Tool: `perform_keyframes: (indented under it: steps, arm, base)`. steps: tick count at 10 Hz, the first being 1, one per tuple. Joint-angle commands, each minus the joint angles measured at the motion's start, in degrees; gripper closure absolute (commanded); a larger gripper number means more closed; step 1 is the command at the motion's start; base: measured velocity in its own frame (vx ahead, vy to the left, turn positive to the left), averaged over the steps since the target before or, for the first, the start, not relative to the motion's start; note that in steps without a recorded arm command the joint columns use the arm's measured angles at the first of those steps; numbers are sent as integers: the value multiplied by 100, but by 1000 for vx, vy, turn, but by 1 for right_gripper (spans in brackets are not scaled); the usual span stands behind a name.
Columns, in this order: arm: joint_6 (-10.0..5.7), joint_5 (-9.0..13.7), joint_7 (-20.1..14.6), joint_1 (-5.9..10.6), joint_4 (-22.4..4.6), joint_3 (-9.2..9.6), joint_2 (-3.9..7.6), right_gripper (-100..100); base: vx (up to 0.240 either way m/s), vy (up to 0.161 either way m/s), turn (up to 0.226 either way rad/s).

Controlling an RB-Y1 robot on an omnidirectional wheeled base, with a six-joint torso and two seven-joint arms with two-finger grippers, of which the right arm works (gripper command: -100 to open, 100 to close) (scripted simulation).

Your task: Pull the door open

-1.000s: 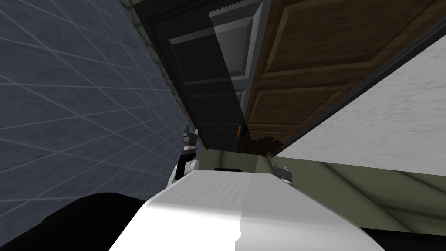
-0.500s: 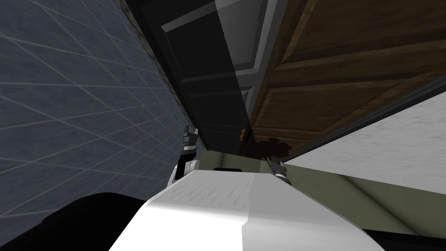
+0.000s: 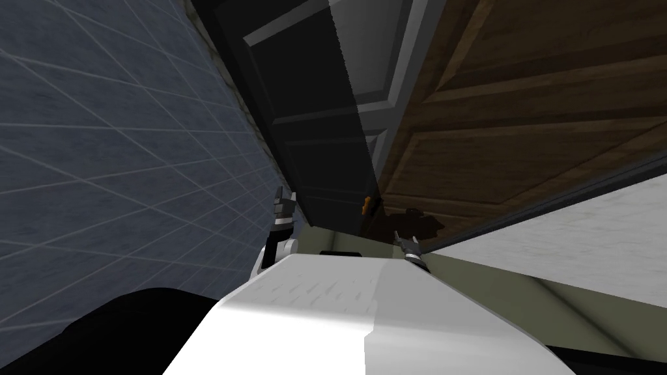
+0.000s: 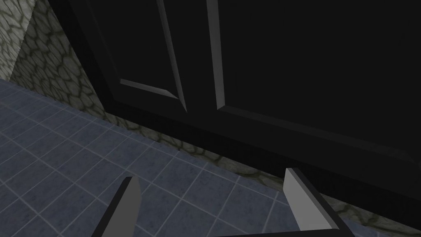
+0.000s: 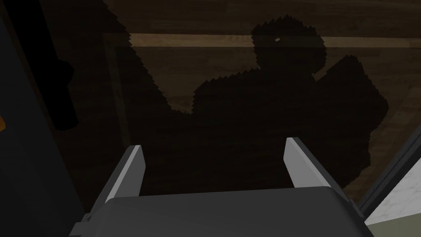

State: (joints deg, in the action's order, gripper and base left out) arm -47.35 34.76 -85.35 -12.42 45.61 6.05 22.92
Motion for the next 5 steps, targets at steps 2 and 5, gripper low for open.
perform_keyframes:
  steps: [2,5]
  arm:
    - [8,-31,19,110,102,59,-85,-100]
    - [12,-85,22,340,221,167,-212,-100]
  base:
    - [161,-10,114]
    - [132,-7,115]
